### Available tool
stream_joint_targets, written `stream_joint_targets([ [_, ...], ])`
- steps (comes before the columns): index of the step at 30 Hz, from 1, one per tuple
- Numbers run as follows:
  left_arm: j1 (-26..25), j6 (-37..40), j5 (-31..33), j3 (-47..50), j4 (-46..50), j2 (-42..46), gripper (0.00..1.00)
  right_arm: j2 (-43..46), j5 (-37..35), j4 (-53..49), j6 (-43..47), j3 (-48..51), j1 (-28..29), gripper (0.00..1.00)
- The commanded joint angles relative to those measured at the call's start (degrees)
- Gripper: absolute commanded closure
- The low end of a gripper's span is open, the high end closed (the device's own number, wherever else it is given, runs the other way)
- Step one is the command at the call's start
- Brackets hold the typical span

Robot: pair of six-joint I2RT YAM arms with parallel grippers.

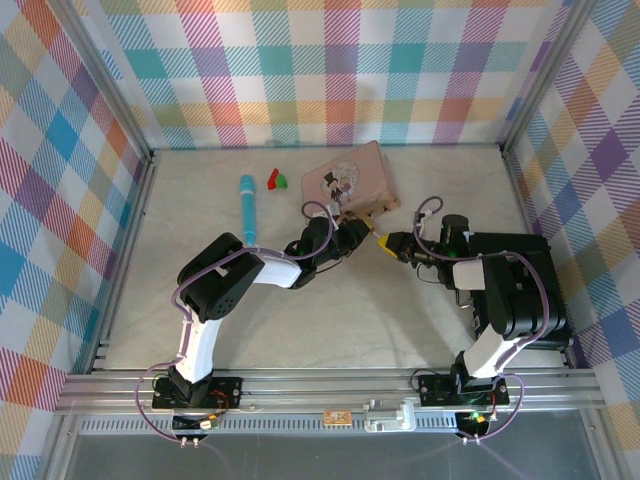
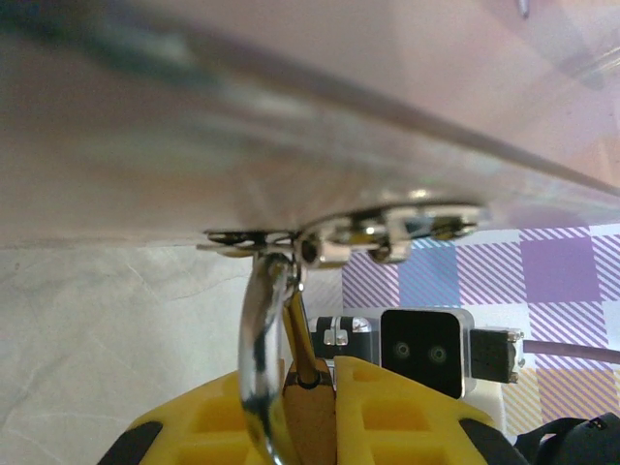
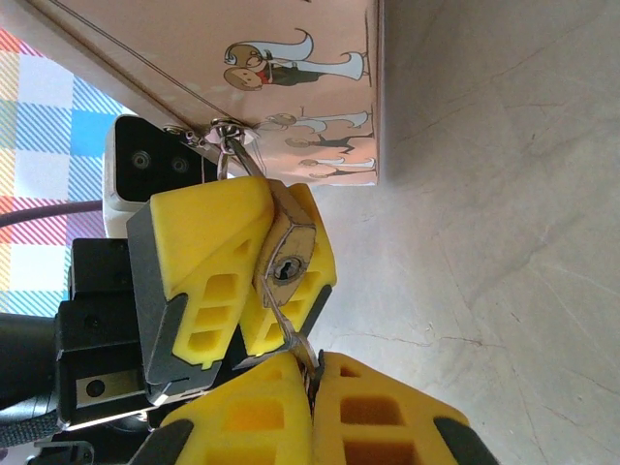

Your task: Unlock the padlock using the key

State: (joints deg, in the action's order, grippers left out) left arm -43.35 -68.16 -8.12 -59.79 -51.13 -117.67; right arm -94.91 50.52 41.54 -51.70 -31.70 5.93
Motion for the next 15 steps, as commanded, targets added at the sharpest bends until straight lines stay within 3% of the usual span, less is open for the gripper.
stream_joint_targets([
  [1, 0.33, 0.76, -0.41, -0.06, -4.85, 3.50, 1.00, -0.78, 0.00, 1.53, 0.06, -1.39, 0.81, 1.00],
  [15, 0.31, 0.73, -0.23, 0.29, -5.97, 3.41, 1.00, 0.44, -2.64, -0.49, 0.52, 0.30, 0.86, 1.00],
])
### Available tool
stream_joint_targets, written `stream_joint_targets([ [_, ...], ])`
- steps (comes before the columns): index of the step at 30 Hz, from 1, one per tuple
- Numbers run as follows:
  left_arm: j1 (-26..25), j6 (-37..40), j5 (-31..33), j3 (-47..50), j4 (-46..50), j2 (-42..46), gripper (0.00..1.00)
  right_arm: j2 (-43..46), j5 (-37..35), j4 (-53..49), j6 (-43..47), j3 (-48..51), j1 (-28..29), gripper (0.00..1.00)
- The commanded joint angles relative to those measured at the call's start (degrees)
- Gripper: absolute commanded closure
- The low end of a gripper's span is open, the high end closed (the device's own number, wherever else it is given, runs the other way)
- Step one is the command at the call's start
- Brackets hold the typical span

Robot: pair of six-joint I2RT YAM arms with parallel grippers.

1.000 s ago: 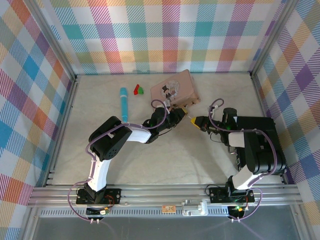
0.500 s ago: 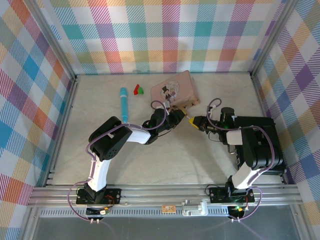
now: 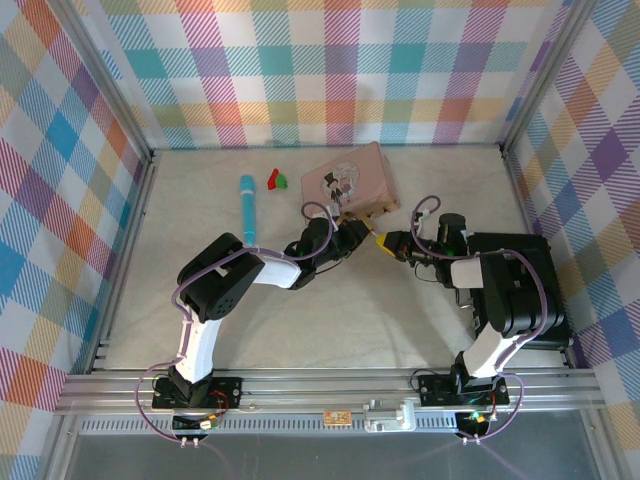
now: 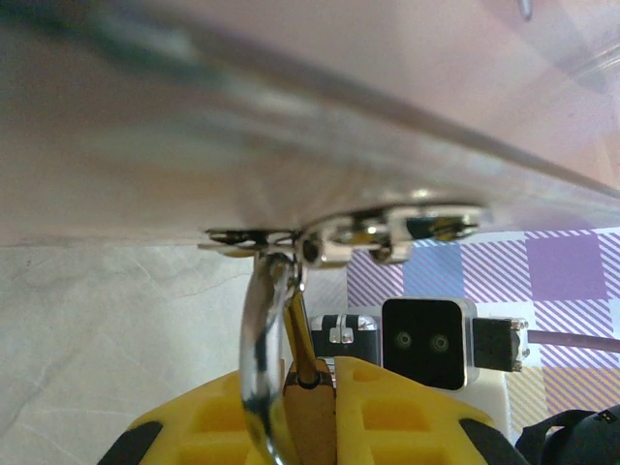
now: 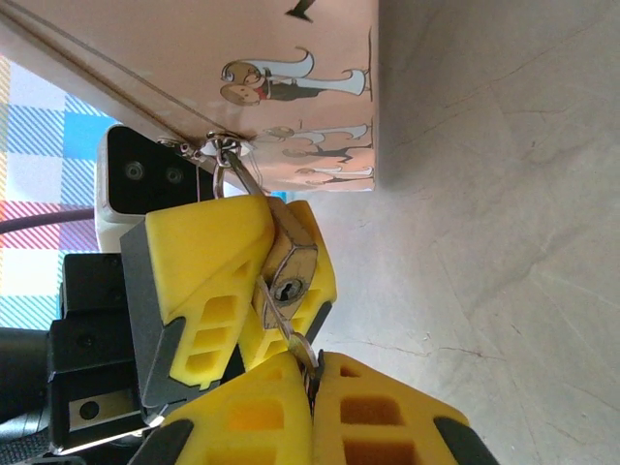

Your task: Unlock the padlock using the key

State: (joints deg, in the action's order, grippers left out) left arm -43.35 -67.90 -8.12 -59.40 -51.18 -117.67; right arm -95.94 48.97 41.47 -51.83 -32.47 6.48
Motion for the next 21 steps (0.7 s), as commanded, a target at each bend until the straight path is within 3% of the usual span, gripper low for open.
stream_joint_targets([
  [1, 0.23, 0.40, -0.23, -0.11, -6.10, 3.27, 1.00, 1.78, -1.28, -1.05, 1.10, 1.34, 0.29, 1.00],
  [21, -0.04, 0.91, -0.27, -0.74, -6.08, 3.09, 1.00, 0.20, -1.60, 2.30, -0.36, 2.40, 0.55, 1.00],
])
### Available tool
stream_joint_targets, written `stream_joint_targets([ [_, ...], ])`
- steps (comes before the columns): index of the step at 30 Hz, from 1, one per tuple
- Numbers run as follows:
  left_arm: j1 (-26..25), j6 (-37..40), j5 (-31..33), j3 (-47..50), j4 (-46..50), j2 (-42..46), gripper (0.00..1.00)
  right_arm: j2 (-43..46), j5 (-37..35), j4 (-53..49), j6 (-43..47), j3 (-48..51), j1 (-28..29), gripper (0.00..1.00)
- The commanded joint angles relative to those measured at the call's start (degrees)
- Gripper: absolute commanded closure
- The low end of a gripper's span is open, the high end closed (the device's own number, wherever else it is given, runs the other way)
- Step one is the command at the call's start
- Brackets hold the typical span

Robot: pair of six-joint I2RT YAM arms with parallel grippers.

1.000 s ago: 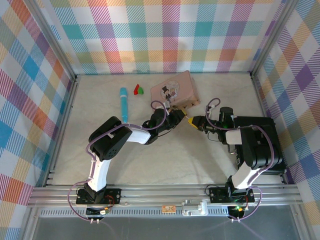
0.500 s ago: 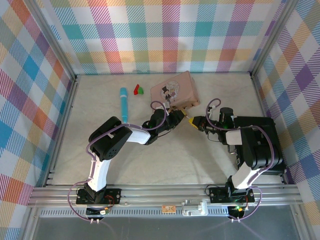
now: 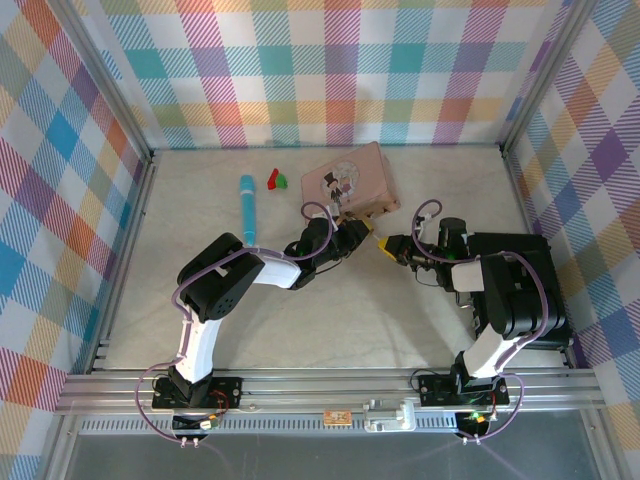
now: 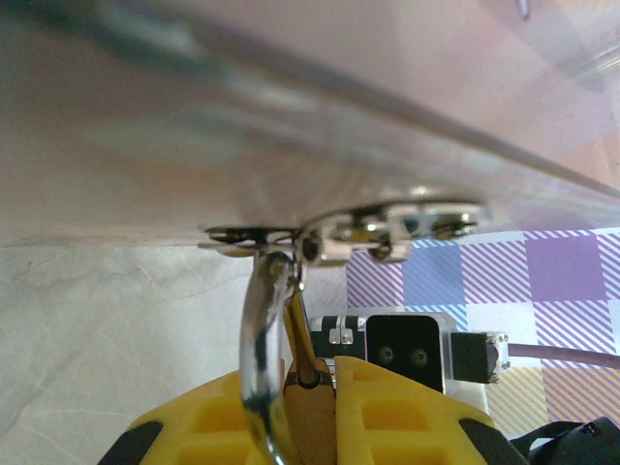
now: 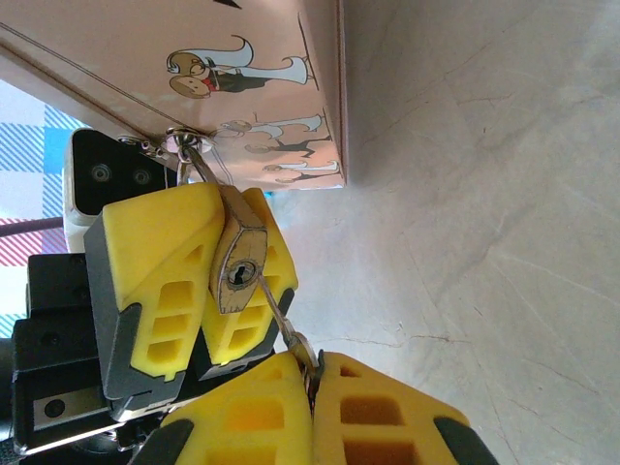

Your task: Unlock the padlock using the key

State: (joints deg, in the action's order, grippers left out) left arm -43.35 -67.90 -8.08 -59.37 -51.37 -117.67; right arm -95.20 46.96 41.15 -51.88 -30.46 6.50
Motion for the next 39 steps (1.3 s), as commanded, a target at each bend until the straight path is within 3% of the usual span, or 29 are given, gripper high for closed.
stream_joint_targets([
  [1, -0.20, 0.93, -0.32, -0.83, -5.72, 3.03, 1.00, -0.73, 0.67, 3.58, -0.80, 0.45, 0.57, 1.00],
  [17, -0.99, 1.63, -0.46, -1.71, -4.83, 3.07, 1.00, -2.02, 0.82, 7.63, -2.99, -0.22, 2.47, 1.00],
  [26, -1.03, 2.80, -2.66, -0.92, -3.64, 3.64, 1.00, 3.80, 0.23, -3.88, 4.69, -3.29, 2.46, 1.00],
  [32, -1.69, 7.14, -2.27, -0.57, 3.00, 5.76, 1.00, 5.95, 0.81, -6.05, 4.98, -4.43, 2.46, 1.00],
  [39, -2.33, 6.91, -0.10, -0.92, 3.56, 4.78, 1.00, 4.12, 2.02, -6.42, 4.08, -5.29, 2.46, 1.00],
])
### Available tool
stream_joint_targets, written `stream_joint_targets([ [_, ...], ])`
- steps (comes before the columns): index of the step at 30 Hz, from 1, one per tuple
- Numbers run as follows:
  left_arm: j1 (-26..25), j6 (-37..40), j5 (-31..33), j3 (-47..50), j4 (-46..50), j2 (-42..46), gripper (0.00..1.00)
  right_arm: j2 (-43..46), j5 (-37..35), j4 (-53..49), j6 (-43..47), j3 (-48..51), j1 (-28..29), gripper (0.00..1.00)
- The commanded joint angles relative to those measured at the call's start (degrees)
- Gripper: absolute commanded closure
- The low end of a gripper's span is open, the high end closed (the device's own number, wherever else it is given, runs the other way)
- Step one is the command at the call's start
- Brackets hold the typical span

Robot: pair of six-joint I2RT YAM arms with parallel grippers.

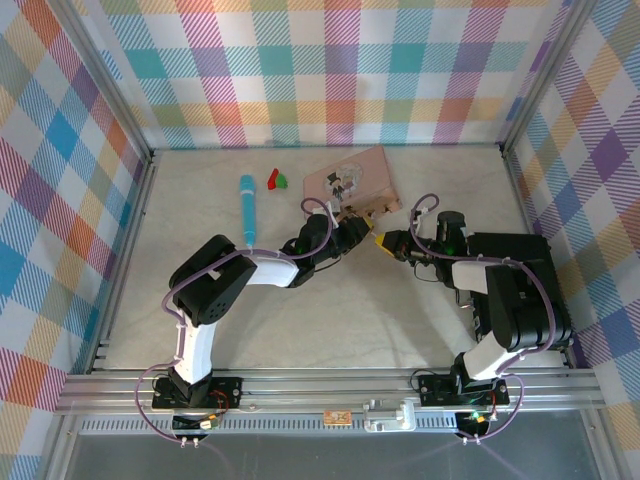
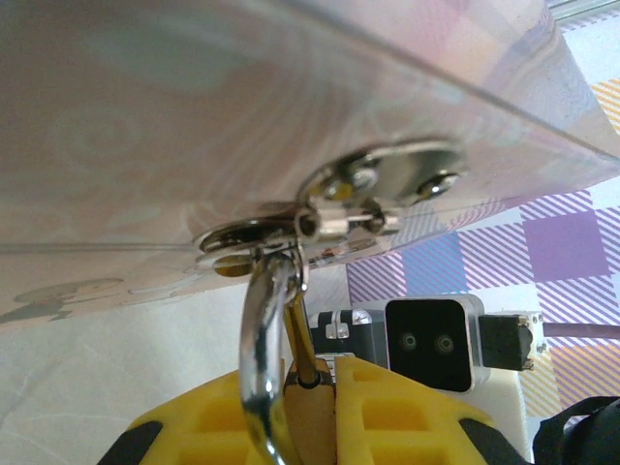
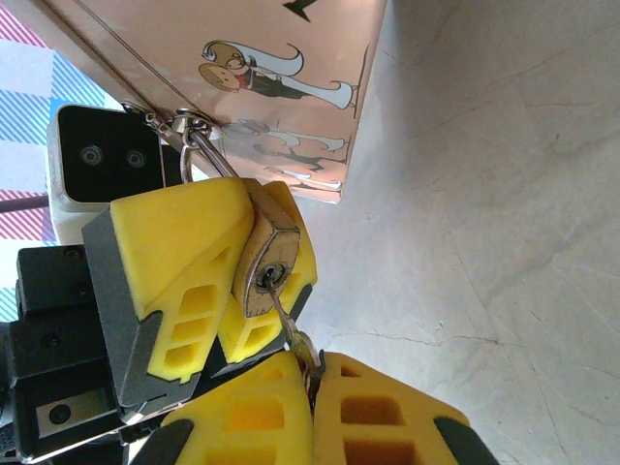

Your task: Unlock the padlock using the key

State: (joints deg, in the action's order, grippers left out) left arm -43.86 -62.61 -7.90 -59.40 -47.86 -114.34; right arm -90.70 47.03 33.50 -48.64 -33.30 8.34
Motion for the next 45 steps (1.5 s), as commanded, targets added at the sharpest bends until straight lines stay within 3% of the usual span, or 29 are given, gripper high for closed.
stream_joint_targets([
  [1, -2.12, 2.31, 0.47, -0.85, 0.64, 1.57, 1.00, -0.36, 2.03, 1.77, -0.30, -2.31, 0.63, 1.00],
  [7, -2.48, 3.79, 3.80, -0.71, -0.83, -0.73, 1.00, 1.29, 1.53, 0.42, -7.00, -2.22, 0.70, 1.00],
  [11, -2.90, 3.80, 5.10, -1.57, -0.99, -2.28, 1.00, 2.92, -1.39, -2.96, -6.02, -2.04, 1.89, 1.00],
  [15, -2.94, 2.89, 4.75, -2.47, -1.77, -3.26, 1.00, 0.54, -1.94, -0.65, -6.62, -2.15, 2.12, 1.00],
  [25, -3.03, -1.20, 2.18, -1.69, -6.72, -4.61, 1.00, -7.35, 1.69, 15.81, -18.24, -2.24, 2.21, 1.00],
  [34, -3.39, -0.58, 2.70, -0.38, -6.42, -3.35, 1.00, -9.01, 1.69, 14.82, -26.98, -3.56, 2.12, 1.00],
  [37, -3.39, -1.08, 2.53, -0.84, -4.79, -3.24, 1.00, -8.70, 2.02, 14.61, -23.57, -3.84, 2.20, 1.00],
  [45, -3.07, -6.92, 1.72, -2.61, -2.07, -3.36, 1.00, 1.51, -6.53, -10.71, 11.45, -5.36, 4.96, 1.00],
])
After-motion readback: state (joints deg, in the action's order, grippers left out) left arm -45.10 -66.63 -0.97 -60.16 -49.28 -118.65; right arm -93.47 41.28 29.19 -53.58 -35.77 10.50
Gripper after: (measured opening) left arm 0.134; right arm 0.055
